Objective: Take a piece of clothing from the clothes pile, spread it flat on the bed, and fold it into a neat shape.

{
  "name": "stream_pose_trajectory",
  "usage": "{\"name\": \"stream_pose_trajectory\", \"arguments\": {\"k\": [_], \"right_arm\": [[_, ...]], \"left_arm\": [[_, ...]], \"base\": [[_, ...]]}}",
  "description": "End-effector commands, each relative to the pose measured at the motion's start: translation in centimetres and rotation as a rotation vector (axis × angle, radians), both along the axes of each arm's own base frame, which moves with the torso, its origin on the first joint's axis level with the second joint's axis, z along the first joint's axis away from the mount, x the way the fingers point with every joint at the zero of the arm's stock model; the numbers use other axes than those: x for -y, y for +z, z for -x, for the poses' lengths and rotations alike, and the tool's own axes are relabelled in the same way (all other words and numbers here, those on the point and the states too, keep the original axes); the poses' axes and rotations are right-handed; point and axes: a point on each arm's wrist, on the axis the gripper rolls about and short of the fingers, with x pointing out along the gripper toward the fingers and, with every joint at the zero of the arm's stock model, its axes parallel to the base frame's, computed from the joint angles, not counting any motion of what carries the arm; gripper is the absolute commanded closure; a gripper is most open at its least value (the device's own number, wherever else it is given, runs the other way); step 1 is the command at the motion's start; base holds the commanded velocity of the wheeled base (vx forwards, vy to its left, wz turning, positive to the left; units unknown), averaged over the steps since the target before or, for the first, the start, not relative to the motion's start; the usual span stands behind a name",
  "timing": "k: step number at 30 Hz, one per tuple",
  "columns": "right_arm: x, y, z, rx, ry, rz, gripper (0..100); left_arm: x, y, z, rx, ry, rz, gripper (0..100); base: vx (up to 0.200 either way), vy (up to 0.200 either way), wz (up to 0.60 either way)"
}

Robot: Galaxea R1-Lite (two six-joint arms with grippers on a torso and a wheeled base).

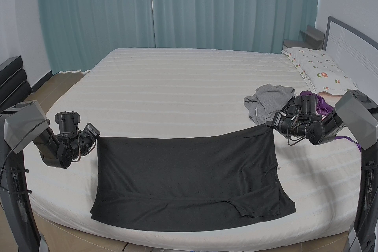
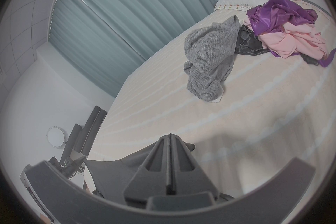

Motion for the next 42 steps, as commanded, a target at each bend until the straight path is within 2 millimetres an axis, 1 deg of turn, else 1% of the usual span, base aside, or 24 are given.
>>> {"name": "stream_pose_trajectory", "arguments": {"k": [1,4,9,13,15,19,20,22,26,28,29,34,38,42], "right_arm": [[0.0,-0.8,-0.1,-0.017,0.0,0.002,100],[0.0,-1.0,0.1,-0.029,0.0,0.004,100],[0.2,-0.9,0.7,-0.046,0.0,0.004,100],[0.7,-0.2,1.9,-0.058,-0.006,0.002,100],[0.8,-0.1,2.5,-0.072,-0.006,0.0,100],[0.9,-0.8,3.7,-0.112,0.003,-0.004,100],[0.9,-0.8,3.7,-0.112,0.003,-0.004,100],[0.9,-1.0,4.7,-0.138,0.006,0.0,100],[1.0,-1.4,5.6,-0.162,0.01,0.009,100],[1.1,-1.3,6.5,-0.181,0.01,0.012,100],[1.1,-1.4,6.6,-0.184,0.01,0.013,100],[1.2,-2.1,8.5,-0.22,0.045,0.06,100],[1.3,-3.2,9.9,-0.253,0.086,0.114,100],[1.2,-4.1,10.5,-0.279,0.105,0.141,100]], "left_arm": [[-0.1,-1.2,-0.2,-0.026,0.001,0.003,100],[-0.1,-1.3,-0.1,-0.031,0.003,0.004,100],[0.0,-1.0,1.0,-0.051,0.002,0.004,100],[0.2,-0.5,2.2,-0.064,-0.002,0.003,100],[0.3,0.3,2.8,-0.06,-0.004,0.002,100],[0.3,0.8,3.8,-0.069,-0.006,-0.004,100],[0.3,0.8,3.8,-0.069,-0.006,-0.004,100],[0.5,0.5,4.5,-0.093,-0.019,-0.02,100],[0.7,-0.2,5.1,-0.126,-0.028,-0.026,100],[0.8,-0.8,5.8,-0.158,-0.034,-0.03,100],[0.8,-1.0,5.9,-0.164,-0.036,-0.029,100],[1.1,-1.9,7.3,-0.22,-0.055,-0.043,100],[1.2,-2.7,8.5,-0.269,-0.08,-0.071,100],[1.3,-3.6,9.4,-0.312,-0.099,-0.087,100]], "base": [[0.0,0.0,0.0],[0.0,0.0,0.0],[0.0,0.0,0.0],[0.0,0.0,0.0],[0.0,0.0,0.0],[0.0,0.0,0.0],[0.0,0.0,0.0],[0.0,0.0,0.0],[0.0,0.0,0.0],[0.0,0.0,0.0],[0.0,0.0,0.0],[0.0,0.0,0.0],[0.0,0.0,0.0],[0.0,0.0,0.0]]}}
